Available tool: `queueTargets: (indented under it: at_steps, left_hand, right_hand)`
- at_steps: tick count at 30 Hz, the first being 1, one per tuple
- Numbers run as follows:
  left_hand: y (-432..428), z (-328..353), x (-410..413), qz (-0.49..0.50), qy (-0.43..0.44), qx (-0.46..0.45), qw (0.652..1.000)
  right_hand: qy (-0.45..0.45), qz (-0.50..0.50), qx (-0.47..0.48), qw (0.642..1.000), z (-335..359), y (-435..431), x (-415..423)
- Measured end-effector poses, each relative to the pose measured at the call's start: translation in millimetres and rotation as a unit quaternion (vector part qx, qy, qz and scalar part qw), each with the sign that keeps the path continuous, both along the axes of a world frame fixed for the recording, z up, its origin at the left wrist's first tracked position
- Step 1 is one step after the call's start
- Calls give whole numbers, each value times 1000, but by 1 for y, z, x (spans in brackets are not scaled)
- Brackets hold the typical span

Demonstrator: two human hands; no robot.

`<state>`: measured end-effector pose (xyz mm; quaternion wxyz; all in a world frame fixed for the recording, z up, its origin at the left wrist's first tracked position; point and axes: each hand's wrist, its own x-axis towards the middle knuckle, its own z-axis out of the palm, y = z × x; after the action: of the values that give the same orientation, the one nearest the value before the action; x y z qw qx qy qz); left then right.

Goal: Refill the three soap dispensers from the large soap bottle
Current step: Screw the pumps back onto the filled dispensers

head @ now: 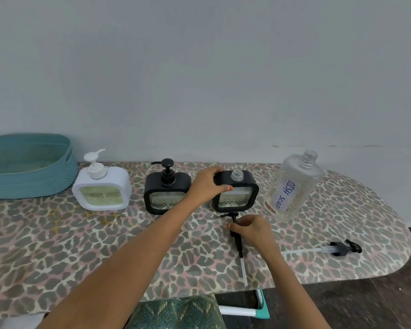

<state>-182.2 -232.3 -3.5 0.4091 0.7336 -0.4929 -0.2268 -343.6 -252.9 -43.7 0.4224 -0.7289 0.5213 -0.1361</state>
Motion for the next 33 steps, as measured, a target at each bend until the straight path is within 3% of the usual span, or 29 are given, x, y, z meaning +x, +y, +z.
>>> queueTargets:
  at_steps: [6, 18, 24, 33]
  left_hand:
    - [-2, 3, 0, -2, -2, 18, 1000]
    - [0, 3, 0, 2, 18, 11, 1000]
    - [-1, 0, 1, 2, 19, 9, 1000]
    - [-2, -1, 2, -4, 6, 5, 1000]
  right_hand:
    - [-117, -41, -88, 988, 61, -17, -5]
    - [-319, -86, -232, 915, 146, -53, 28]
    - [-336, -81, -238, 908, 128, -61, 44]
    - [-274, -12, -238, 932, 78, -55, 45]
